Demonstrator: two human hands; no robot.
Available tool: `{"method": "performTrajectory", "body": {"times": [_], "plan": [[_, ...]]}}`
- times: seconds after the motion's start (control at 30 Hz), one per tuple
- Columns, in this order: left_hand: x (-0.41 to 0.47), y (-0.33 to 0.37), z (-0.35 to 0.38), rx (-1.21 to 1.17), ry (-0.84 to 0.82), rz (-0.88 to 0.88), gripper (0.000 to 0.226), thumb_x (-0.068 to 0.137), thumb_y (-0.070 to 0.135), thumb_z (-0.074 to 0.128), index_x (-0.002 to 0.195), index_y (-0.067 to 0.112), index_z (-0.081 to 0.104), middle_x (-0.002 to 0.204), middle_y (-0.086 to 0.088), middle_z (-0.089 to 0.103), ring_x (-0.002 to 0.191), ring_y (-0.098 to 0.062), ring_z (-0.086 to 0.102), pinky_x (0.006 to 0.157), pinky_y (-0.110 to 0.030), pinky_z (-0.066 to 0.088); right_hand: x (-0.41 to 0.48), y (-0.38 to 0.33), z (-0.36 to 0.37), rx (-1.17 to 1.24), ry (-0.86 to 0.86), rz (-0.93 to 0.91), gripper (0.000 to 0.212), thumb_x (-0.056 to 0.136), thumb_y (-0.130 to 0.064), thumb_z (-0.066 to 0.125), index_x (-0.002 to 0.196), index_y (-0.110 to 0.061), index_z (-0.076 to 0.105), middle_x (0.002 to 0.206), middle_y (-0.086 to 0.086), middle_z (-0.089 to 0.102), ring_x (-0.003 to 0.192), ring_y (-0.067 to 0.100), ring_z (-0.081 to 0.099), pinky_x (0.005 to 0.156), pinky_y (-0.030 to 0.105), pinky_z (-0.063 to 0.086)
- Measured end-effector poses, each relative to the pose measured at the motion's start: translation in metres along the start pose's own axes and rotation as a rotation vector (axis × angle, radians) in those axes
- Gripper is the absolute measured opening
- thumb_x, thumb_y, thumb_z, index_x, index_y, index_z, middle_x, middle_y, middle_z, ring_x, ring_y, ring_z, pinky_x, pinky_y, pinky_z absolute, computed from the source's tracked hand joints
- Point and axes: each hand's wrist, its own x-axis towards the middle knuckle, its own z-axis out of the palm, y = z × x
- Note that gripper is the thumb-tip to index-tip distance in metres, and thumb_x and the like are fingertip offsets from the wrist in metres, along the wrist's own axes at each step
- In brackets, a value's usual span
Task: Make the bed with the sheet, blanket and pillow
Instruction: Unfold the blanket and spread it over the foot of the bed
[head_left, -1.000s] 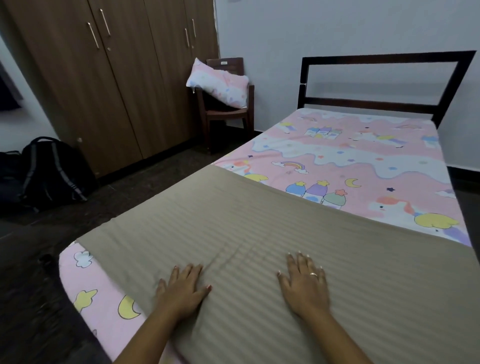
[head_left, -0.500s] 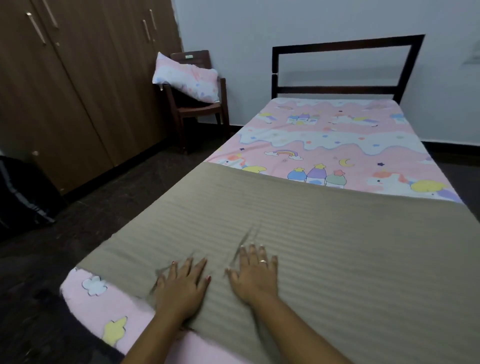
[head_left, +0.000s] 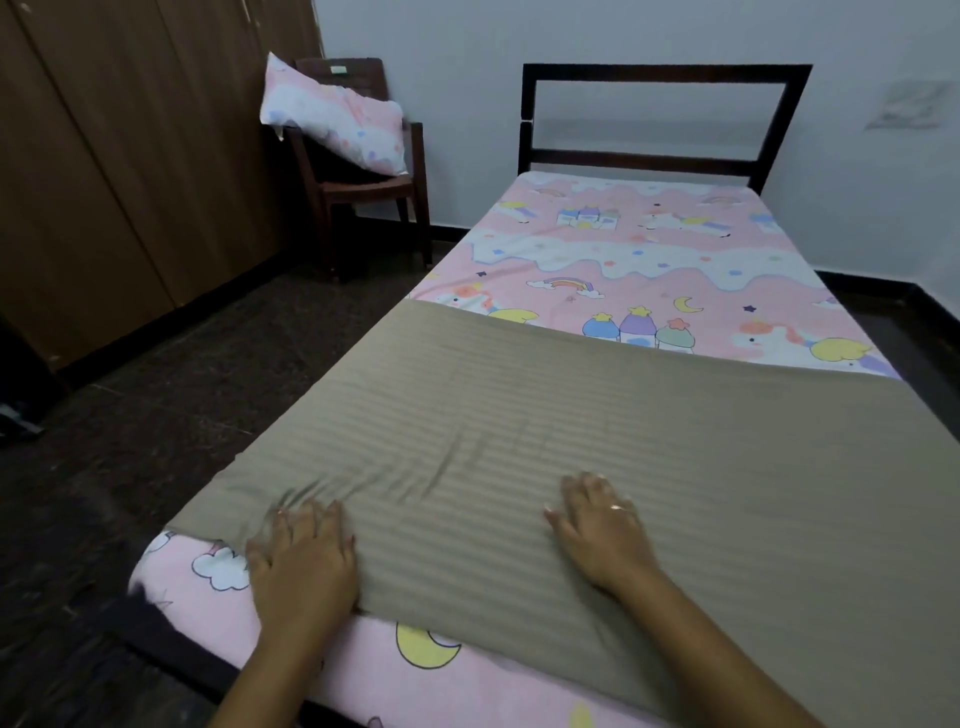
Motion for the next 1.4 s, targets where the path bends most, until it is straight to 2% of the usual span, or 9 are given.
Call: {"method": "performTrajectory", "body": {"times": [0.2, 0.33, 0.4, 0.6, 0.73, 1.03, 1.13, 1.2, 1.4], "plan": [[-0.008, 0.063, 0.001, -0.056, -0.119, 0.167, 0.049, 0.099, 0.042, 0.026, 0.147, 0.034, 0.020, 0.159, 0.006, 0.007, 0.147, -0.020, 0.002, 0.115, -0.048, 0.009, -0.030, -0.056, 0.038, -0.024, 0.015, -0.138, 0.058, 0.085, -0.057, 0.032, 0.117, -0.024, 0.068, 0.122, 0.007, 0.066, 0.112, 0.028, 0.063, 0.091, 0.052, 0.048], [0.010, 0.098, 0.000, -0.180, -0.145, 0.145, 0.045, 0.101, 0.037, 0.025, 0.145, 0.030, 0.028, 0.158, 0.006, 0.015, 0.146, -0.017, 0.008, 0.116, -0.047, 0.012, 0.011, -0.095, 0.023, 0.238, -0.158, -0.485, 0.060, 0.094, -0.026, 0.039, 0.150, -0.013, 0.024, 0.158, 0.005, 0.019, 0.146, 0.021, 0.017, 0.117, 0.045, 0.007], [0.024, 0.116, -0.003, -0.257, -0.123, 0.112, 0.046, 0.101, 0.040, 0.026, 0.145, 0.027, 0.031, 0.157, 0.005, 0.020, 0.146, -0.018, 0.012, 0.117, -0.046, 0.014, 0.038, -0.077, 0.006, 0.476, -0.303, -0.573, 0.059, 0.091, -0.026, 0.039, 0.147, -0.011, 0.032, 0.155, 0.007, 0.027, 0.143, 0.021, 0.023, 0.119, 0.040, 0.012], [0.049, 0.180, 0.006, -0.144, -0.145, 0.300, 0.053, 0.099, 0.049, 0.028, 0.148, 0.032, 0.022, 0.159, 0.008, 0.011, 0.147, -0.015, 0.004, 0.117, -0.044, 0.007, 0.103, 0.149, -0.036, 0.104, 0.264, 0.126, 0.055, 0.099, -0.042, 0.035, 0.146, -0.015, 0.034, 0.156, 0.009, 0.026, 0.144, 0.024, 0.021, 0.116, 0.040, 0.017], [0.053, 0.198, 0.016, -0.043, -0.190, 0.367, 0.055, 0.098, 0.051, 0.024, 0.149, 0.033, 0.015, 0.159, 0.008, 0.006, 0.147, -0.014, 0.000, 0.117, -0.043, 0.004, 0.107, 0.205, -0.031, -0.003, 0.268, 0.470, 0.062, 0.097, -0.049, 0.030, 0.148, -0.013, 0.029, 0.156, 0.010, 0.025, 0.143, 0.028, 0.020, 0.117, 0.045, 0.016], [0.100, 0.122, -0.002, 0.030, -0.193, 0.333, 0.058, 0.097, 0.047, 0.033, 0.150, 0.036, 0.012, 0.159, 0.008, 0.006, 0.147, -0.018, 0.003, 0.116, -0.049, 0.010, 0.112, -0.054, 0.012, 0.090, 0.054, 0.000, 0.071, 0.083, -0.055, 0.032, 0.133, -0.010, 0.054, 0.138, 0.013, 0.053, 0.128, 0.032, 0.048, 0.108, 0.051, 0.031], [0.123, 0.099, -0.015, 0.025, -0.196, 0.343, 0.062, 0.095, 0.040, 0.040, 0.150, 0.035, 0.012, 0.159, 0.008, 0.004, 0.147, -0.018, 0.001, 0.116, -0.048, 0.012, 0.109, -0.107, 0.013, 0.109, -0.021, -0.282, 0.060, 0.098, -0.047, 0.031, 0.150, -0.016, 0.025, 0.157, 0.007, 0.023, 0.146, 0.024, 0.017, 0.117, 0.046, 0.004], [0.134, 0.091, -0.022, 0.008, -0.204, 0.359, 0.066, 0.092, 0.030, 0.043, 0.150, 0.034, 0.012, 0.159, 0.008, 0.002, 0.147, -0.018, 0.000, 0.116, -0.048, 0.012, 0.112, -0.109, 0.002, 0.166, -0.047, -0.384, 0.057, 0.100, -0.042, 0.032, 0.150, -0.016, 0.023, 0.158, 0.005, 0.021, 0.146, 0.022, 0.015, 0.118, 0.041, 0.005], [0.142, 0.090, -0.022, -0.048, -0.207, 0.461, 0.060, 0.094, 0.028, 0.037, 0.149, 0.034, 0.013, 0.159, 0.008, 0.002, 0.147, -0.018, -0.001, 0.116, -0.049, 0.012, 0.121, 0.042, -0.028, 0.182, 0.211, 0.209, 0.060, 0.099, -0.047, 0.033, 0.149, -0.014, 0.027, 0.156, 0.007, 0.026, 0.143, 0.021, 0.022, 0.116, 0.031, 0.016]]}}
